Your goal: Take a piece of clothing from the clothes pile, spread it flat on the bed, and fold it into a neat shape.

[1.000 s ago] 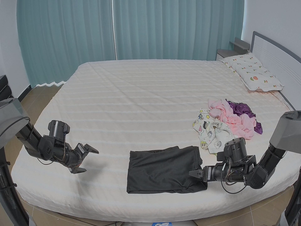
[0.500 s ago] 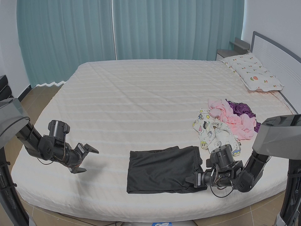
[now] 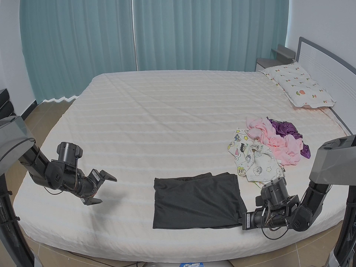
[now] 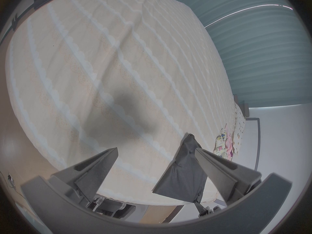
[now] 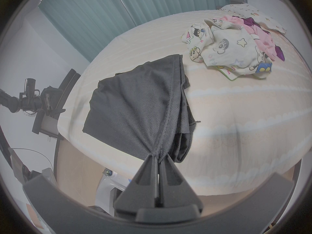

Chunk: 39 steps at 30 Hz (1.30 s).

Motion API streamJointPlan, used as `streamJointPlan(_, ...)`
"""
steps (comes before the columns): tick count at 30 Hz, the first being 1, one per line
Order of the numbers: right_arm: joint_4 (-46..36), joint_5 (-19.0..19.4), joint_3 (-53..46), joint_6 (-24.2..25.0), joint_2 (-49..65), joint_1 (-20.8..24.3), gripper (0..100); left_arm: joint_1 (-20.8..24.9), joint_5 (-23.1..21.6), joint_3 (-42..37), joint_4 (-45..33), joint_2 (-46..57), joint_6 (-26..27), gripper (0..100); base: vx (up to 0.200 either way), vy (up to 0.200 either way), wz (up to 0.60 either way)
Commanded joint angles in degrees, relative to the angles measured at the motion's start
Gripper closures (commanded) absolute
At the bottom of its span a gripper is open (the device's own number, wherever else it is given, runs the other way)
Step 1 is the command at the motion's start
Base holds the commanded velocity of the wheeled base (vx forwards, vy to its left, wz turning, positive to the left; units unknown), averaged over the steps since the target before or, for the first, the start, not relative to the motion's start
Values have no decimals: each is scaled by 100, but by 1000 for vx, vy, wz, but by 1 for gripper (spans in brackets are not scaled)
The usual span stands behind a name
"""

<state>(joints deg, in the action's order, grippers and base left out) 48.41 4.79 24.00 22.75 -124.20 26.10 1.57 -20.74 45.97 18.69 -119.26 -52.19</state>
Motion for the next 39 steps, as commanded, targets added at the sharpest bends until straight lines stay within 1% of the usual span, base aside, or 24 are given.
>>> streamJointPlan(1, 2, 4, 8, -7, -105, 18, 100, 1, -1, 0, 3, -9, -2, 0, 0, 0, 0)
streamJointPlan(5, -7, -4, -62, -25, -149, 27, 100, 1, -1, 0, 3, -9, -2, 0, 0, 0, 0)
streamJointPlan(6, 2, -22, -71, -16, -122, 27, 0, 1, -1, 0, 3, -9, -2, 0, 0, 0, 0)
streamJointPlan(9, 107, -31, -62, 28, 71, -26, 0, 1, -1, 0, 3, -9, -2, 0, 0, 0, 0)
streamJointPlan(12, 441, -13, 34, 81, 300, -246, 0, 1, -1, 0, 3, -9, -2, 0, 0, 0, 0)
streamJointPlan(15, 512, -22, 307, 107, 308, -386, 0, 1, -1, 0, 21, -9, -2, 0, 0, 0, 0)
streamJointPlan(16, 494, -31, 570, 133, 238, -492, 0, 1, -1, 0, 3, -9, -2, 0, 0, 0, 0)
streamJointPlan(19, 415, -31, 1010, 248, 18, -597, 0, 1, -1, 0, 3, -9, -2, 0, 0, 0, 0)
streamJointPlan(20, 371, -57, 1335, 362, -272, -606, 0, 1, -1, 0, 3, -9, -2, 0, 0, 0, 0)
streamJointPlan(23, 239, -215, 2038, 485, -825, -624, 0, 1, -1, 0, 21, -9, -2, 0, 0, 0, 0)
streamJointPlan(27, 11, -347, 2820, 485, -1441, -650, 0, 1, -1, 0, 3, -9, -2, 0, 0, 0, 0)
streamJointPlan(29, -104, -356, 3014, 494, -1555, -659, 0, 1, -1, 0, 3, -9, -2, 0, 0, 0, 0)
streamJointPlan(31, -394, -338, 3348, 503, -1616, -712, 0, 1, -1, 0, 3, -9, -2, 0, 0, 0, 0)
streamJointPlan(39, -701, -303, 3743, 520, -1748, -756, 0, 1, -1, 0, 3, -9, -2, 0, 0, 0, 0)
